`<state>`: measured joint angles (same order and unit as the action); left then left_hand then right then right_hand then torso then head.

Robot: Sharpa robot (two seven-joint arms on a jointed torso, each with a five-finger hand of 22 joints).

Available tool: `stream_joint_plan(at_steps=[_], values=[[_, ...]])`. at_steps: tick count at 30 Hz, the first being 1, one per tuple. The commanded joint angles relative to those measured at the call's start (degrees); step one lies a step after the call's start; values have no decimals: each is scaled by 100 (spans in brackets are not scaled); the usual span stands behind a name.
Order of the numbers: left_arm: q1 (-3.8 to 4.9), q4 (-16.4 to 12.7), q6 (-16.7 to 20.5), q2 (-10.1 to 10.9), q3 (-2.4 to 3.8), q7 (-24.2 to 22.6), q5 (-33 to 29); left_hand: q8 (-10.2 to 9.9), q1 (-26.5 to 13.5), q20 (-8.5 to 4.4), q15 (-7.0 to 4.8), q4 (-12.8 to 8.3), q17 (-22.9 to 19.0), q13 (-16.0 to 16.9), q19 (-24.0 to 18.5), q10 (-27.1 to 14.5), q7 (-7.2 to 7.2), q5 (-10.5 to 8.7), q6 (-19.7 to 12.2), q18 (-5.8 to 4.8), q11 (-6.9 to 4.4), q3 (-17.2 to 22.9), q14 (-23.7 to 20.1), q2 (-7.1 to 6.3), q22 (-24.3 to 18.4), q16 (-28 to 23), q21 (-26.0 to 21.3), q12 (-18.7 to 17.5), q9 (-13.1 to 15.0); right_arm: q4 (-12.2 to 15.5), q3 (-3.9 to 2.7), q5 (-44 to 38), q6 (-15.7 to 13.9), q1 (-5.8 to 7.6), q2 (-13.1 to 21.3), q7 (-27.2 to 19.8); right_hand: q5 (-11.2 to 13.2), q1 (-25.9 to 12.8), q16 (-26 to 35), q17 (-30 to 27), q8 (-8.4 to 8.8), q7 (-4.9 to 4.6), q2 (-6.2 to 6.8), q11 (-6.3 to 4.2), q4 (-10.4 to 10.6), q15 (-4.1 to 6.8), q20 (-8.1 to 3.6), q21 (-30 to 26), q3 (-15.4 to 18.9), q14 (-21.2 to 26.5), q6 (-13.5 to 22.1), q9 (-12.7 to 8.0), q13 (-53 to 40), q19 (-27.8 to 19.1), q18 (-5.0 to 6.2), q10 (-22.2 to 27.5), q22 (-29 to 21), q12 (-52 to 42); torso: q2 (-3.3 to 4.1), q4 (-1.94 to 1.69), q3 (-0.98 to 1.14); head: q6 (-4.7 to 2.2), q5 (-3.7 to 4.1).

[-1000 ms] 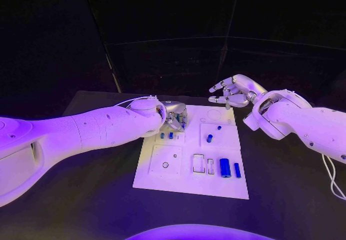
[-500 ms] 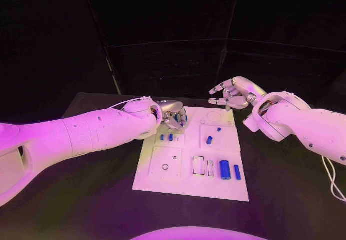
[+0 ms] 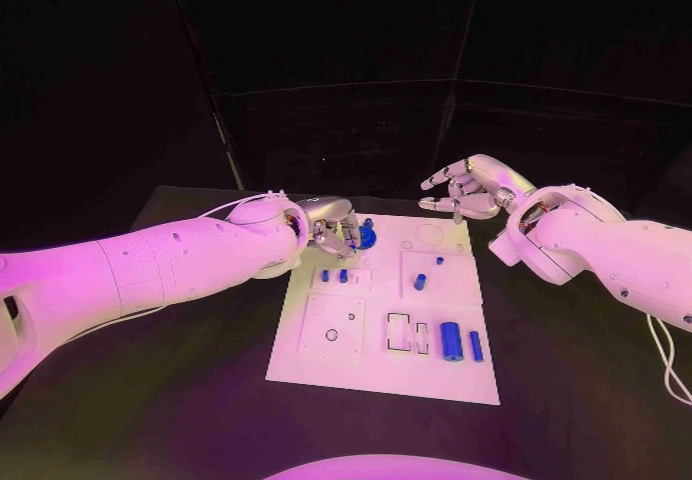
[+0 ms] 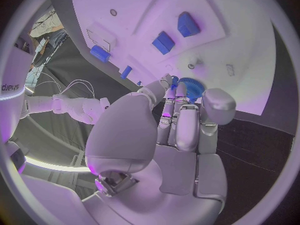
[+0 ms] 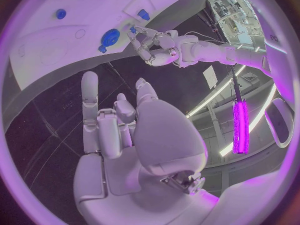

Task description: Assemble the parts on the task board

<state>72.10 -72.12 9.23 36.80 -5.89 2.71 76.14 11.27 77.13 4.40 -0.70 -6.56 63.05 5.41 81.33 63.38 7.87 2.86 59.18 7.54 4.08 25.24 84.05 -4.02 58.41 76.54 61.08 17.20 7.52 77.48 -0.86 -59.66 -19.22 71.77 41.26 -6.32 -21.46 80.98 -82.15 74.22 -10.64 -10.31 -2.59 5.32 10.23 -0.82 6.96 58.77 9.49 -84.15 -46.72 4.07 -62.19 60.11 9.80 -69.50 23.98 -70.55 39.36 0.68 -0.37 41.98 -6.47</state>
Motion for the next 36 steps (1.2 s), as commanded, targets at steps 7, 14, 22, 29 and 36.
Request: stream_joint_plan(at_steps=[7,14,22,29,36], values=[[7,-74,-211,163,5,19,-40,-34,-24,17,-32,-13,-12,-15,18,48,1,-15,64,-100,-14,32,105,-53,14,-19,28,-50,-13,1,-4,18,23,9,9,-52,-19,3,-3,7,-30,-3,-37,-7,15,10,-21,-26,3,-198,47,-3,-6,29,82,16,-9,-20,0,4,4,18,-12],[6,-47,-255,172,5,43,-40,-36,-28,17,-32,-13,-12,-16,19,51,1,-15,66,-100,-14,33,105,-55,18,-19,32,-52,-14,2,-4,18,23,9,12,-51,-19,3,-3,7,-30,-3,-37,-7,15,10,-21,-26,3,-198,47,-3,-6,29,82,16,-9,-20,3,14,2,19,-17],[6,39,-339,146,4,70,-40,-38,-31,17,-32,-13,-18,-18,19,54,1,-16,68,-101,-14,33,104,-59,22,-21,34,-54,-15,5,-4,18,20,9,17,-48,-19,3,-3,7,-30,-3,-37,-7,15,10,-21,-26,3,-198,47,-3,-6,29,82,16,-9,-20,5,9,6,20,-18],[4,138,-395,100,4,96,-40,-40,-34,17,-32,-13,-16,-19,17,56,1,-16,69,-100,-14,33,104,-62,19,-21,31,-57,-16,3,-4,18,20,9,12,-50,-19,3,-3,7,-30,-3,-37,-7,15,10,-21,-26,3,-198,47,-3,-6,29,82,16,-9,-20,5,13,4,22,-26],[-1,188,-436,57,3,82,-41,-45,-36,17,-32,-16,-12,-22,17,57,0,-16,68,-101,-14,34,105,-68,25,-18,36,-62,-19,5,-4,18,19,9,10,-51,-22,12,-4,9,-35,-3,-46,-7,18,11,-21,-27,4,-199,48,-3,-8,30,82,14,-10,-25,5,16,3,30,-20]])
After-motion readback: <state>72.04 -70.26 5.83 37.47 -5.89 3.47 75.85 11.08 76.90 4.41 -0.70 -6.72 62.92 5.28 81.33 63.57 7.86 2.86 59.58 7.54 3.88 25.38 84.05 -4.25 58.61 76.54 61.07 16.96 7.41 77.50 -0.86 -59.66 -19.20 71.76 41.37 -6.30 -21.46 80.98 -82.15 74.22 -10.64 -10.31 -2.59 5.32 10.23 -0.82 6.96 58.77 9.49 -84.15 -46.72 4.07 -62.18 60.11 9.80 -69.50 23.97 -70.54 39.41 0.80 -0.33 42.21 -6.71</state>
